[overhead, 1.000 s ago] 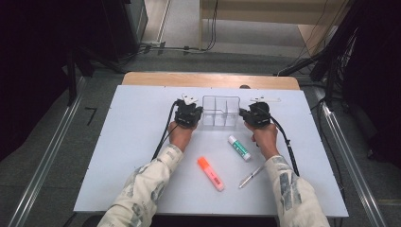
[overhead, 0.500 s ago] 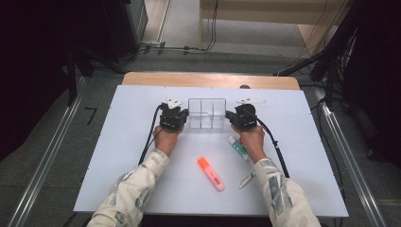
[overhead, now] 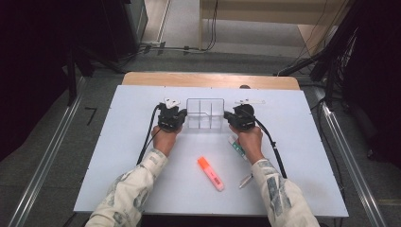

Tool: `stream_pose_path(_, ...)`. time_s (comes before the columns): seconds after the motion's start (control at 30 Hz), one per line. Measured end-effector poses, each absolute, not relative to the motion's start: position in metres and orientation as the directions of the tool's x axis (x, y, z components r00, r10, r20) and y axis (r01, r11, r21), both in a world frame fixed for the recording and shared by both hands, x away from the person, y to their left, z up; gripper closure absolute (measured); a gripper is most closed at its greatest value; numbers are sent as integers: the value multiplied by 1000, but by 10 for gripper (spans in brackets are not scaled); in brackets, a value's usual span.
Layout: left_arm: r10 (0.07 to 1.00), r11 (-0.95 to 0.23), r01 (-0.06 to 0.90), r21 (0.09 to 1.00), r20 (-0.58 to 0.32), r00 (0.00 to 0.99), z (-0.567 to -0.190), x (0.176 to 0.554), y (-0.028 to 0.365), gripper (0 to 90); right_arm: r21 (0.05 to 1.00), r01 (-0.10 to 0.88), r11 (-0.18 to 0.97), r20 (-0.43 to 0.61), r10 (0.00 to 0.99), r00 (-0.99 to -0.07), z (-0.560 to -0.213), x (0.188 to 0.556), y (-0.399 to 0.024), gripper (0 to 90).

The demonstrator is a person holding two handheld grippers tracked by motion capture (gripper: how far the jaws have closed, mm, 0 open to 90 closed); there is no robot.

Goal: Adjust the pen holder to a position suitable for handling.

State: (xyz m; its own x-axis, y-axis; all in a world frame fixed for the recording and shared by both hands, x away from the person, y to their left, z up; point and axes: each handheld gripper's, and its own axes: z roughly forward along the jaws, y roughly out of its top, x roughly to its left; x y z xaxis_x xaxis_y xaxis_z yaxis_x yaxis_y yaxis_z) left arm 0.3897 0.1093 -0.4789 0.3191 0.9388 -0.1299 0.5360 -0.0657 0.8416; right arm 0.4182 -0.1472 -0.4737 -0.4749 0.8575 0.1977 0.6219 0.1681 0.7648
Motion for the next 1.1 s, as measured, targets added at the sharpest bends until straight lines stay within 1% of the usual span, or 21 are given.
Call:
stream_pose_path(0.47, 940, -74, 536, 841, -120, 318, -479, 393, 105, 900, 767, 622, 158, 204, 859, -470, -475, 417, -153, 880)
stream_pose_path(0.6, 943, -77, 529, 845, -111, 315, -479, 393, 105, 892, 769, 617, 170, 194, 857, -478, -475, 416, -153, 879)
stream_pose_path(0.63, 951, -66, 532, 844, -108, 291, -479, 393, 106, 841, 771, 610, 180, 182, 856, -483, -475, 415, -153, 876)
stream_pose_path(0.67, 952, -67, 534, 843, -106, 286, -479, 394, 107, 807, 774, 607, 182, 177, 857, -484, -475, 415, -154, 834)
stream_pose_path(0.73, 959, -52, 530, 847, -106, 263, -479, 394, 112, 791, 773, 608, 181, 176, 860, -479, -475, 415, -158, 802)
stream_pose_path(0.8, 963, -49, 525, 850, -99, 250, -477, 392, 117, 725, 773, 610, 171, 176, 867, -466, -476, 416, -165, 774)
stream_pose_path(0.87, 973, -52, 519, 853, -74, 219, -475, 390, 120, 597, 773, 614, 159, 182, 872, -455, -476, 417, -173, 714)
stream_pose_path(0.93, 984, -55, 528, 848, -44, 173, -475, 389, 122, 389, 775, 612, 154, 182, 874, -451, -475, 417, -181, 649)
stream_pose_path(0.97, 986, -47, 532, 845, -45, 159, -475, 388, 124, 317, 776, 612, 155, 180, 875, -450, -474, 417, -185, 602)
stream_pose_path(1.0, 986, -47, 532, 845, -45, 159, -475, 388, 124, 280, 773, 616, 154, 177, 879, -442, -472, 416, -189, 543)
stream_pose_path(1.03, 987, -40, 541, 840, -51, 152, -475, 387, 126, 280, 773, 616, 154, 177, 879, -442, -472, 416, -189, 543)
stream_pose_path(1.07, 989, -34, 550, 834, -51, 140, -475, 384, 130, 220, 766, 623, 159, 170, 884, -435, -471, 415, -196, 496)
stream_pose_path(1.1, 989, -34, 550, 834, -51, 140, -475, 384, 130, 211, 766, 623, 159, 170, 884, -435, -471, 415, -196, 496)
